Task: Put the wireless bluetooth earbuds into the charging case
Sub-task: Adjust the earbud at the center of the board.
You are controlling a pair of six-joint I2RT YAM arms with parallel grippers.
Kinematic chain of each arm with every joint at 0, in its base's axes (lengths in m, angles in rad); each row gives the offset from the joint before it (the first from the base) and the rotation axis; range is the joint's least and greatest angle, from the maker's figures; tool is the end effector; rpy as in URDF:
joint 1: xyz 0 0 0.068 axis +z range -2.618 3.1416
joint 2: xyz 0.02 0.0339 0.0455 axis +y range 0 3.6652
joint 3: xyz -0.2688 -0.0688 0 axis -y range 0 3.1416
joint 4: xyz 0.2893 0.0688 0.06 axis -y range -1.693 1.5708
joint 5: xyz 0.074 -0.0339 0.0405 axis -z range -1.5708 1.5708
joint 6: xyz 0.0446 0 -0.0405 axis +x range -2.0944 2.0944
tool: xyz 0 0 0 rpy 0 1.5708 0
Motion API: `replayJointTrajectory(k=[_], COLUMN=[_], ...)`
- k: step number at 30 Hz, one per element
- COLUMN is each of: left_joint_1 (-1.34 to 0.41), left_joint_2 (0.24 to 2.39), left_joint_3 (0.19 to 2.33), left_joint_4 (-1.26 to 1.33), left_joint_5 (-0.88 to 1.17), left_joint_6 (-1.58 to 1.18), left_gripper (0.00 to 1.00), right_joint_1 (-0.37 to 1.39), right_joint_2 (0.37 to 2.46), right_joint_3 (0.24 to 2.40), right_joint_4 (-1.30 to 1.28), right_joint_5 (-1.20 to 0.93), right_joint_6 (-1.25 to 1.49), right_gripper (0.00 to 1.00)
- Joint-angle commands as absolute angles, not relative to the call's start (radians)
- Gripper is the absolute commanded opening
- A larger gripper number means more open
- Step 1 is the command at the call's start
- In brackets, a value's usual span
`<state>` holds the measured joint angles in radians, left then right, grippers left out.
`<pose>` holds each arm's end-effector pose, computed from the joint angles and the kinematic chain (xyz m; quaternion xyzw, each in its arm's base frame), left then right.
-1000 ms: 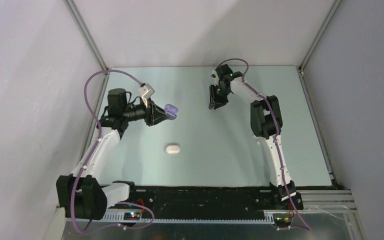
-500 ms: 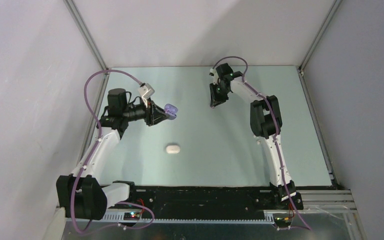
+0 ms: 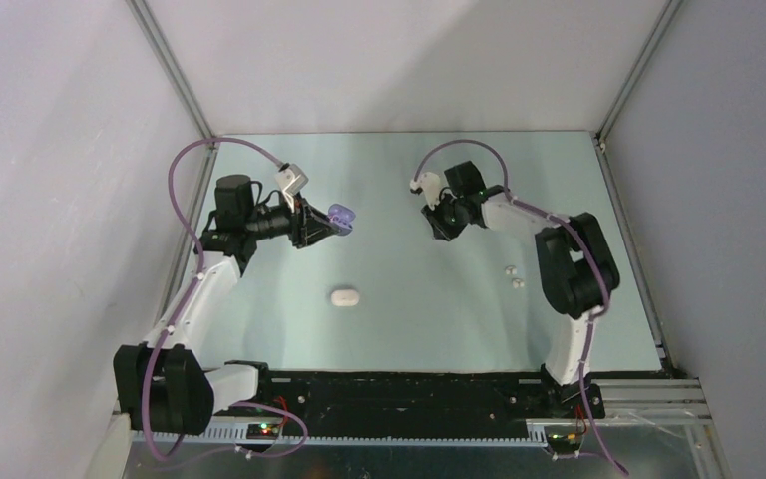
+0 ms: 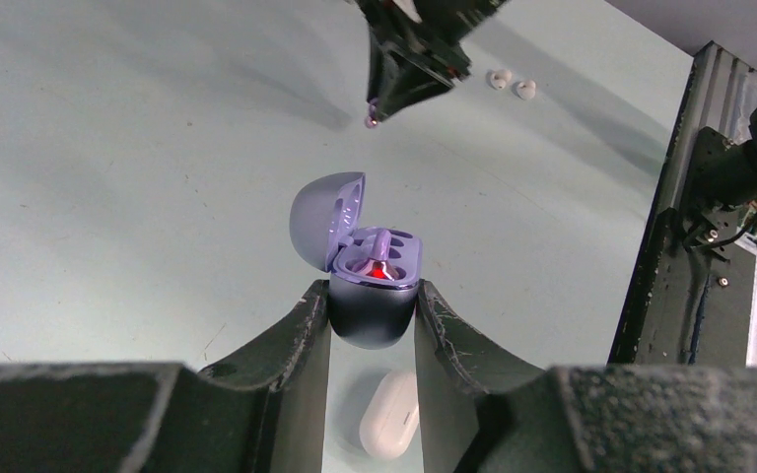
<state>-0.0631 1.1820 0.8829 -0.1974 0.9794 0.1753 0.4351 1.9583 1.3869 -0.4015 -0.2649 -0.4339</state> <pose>0.2962 -0.0558 0.2872 0.3291 0.7242 -0.3782 0.4735 0.4152 0.2058 0.1596 -0.4340 0.8429 0.1264 0.2919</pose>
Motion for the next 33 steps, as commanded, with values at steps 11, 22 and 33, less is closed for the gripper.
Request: replayJointTrajectory(k=[11,22,33], left_joint_1=[-0.057,-0.057,-0.056], left_joint_2=[1.180,1.122,1.062], left_joint_3=[0.905,0.845,0.800], left_joint_4=[-0.138,-0.095,-0.114], left_joint_5=[1.007,1.003,0.995], left_joint_6=[0.136,0.109,0.114], left_gripper=[0.00,0.00,0.00], right_joint_1=[0.459,0.489,0.336], right_joint_2=[1.788,1.759,1.772], right_joint_3=[1.096,1.045,1.340], right_joint_4=[-0.106,-0.190,-0.388], right_joint_5=[-0.342,-0.364,-0.364], right_joint_6=[-0.808,-0.870,-0.342], right_gripper=[0.28,0.47,0.50])
